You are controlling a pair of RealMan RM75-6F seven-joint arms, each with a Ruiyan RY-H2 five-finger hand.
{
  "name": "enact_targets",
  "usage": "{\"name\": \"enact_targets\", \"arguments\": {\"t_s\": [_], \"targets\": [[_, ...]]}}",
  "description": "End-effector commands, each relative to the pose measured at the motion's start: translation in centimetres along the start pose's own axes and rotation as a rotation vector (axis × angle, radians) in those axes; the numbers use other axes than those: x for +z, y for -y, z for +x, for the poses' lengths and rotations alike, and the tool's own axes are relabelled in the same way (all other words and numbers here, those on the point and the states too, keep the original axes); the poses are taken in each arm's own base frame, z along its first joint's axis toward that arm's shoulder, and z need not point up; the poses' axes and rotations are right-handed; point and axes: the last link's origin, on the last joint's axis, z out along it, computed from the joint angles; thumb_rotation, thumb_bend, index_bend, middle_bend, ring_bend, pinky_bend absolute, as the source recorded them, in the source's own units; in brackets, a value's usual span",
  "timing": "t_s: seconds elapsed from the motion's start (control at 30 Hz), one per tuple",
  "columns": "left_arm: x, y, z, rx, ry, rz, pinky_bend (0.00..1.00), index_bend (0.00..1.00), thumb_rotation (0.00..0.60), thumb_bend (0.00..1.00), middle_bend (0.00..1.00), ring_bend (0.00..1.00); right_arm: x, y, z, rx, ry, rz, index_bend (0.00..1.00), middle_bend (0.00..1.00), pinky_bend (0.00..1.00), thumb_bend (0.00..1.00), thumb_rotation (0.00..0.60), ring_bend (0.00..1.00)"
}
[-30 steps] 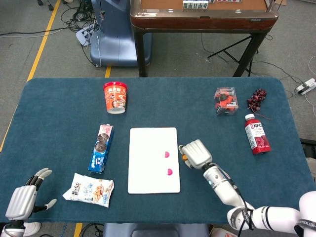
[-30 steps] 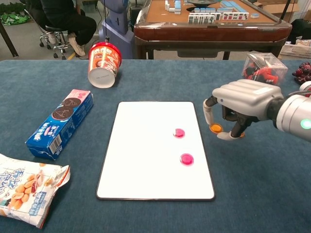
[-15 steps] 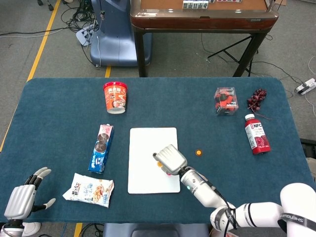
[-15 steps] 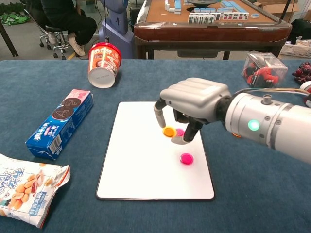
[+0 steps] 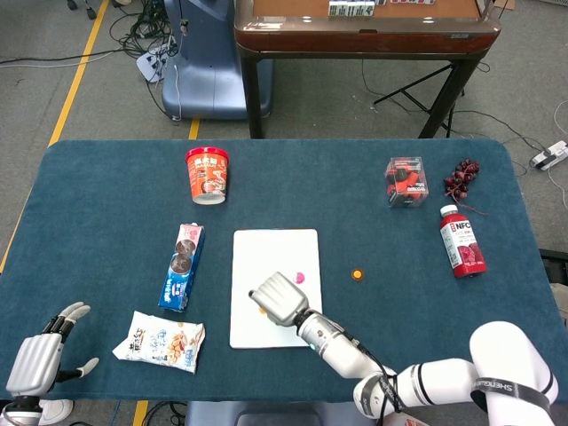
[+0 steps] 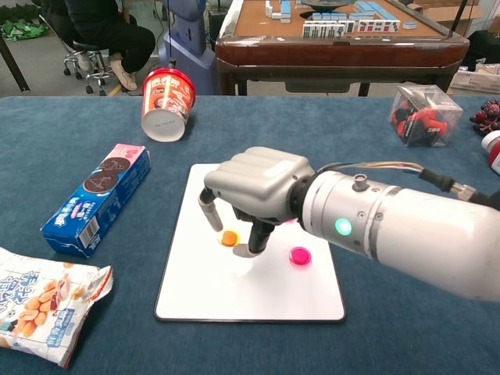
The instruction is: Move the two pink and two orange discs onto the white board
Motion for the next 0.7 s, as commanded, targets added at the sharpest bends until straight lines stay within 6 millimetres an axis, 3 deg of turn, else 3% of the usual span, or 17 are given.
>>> {"name": "enact_targets", "arguments": {"t_s": [0.03, 0.43, 0.7], "targets": [[-0.1, 0.0, 0.0, -0.003, -0.002, 0.001, 0.61, 0.22, 0.6, 0.09, 0.16, 0.21, 0.4, 0.5, -0.1, -0.006, 0.004, 0.008, 0.5, 1.0, 1.0, 0.27, 0.6, 1.0], [-0.3, 0.3, -0.2, -0.011, 0.002, 0.014, 0.61, 0.22, 0.6, 0.09, 0.16, 0.21, 1.6, 1.4, -0.7, -0.013, 0.01, 0.009, 0.5, 1.0, 1.0, 0.26, 0.6, 1.0], [-0.4, 0.4, -0.3, -0.014, 0.004, 0.017, 0.61, 0.22, 0.6, 0.09, 0.16, 0.21, 1.9, 1.5, -0.9, 0.006, 0.005, 0.008, 0.31, 1.0, 1.0, 0.01, 0.6, 1.0]]}}
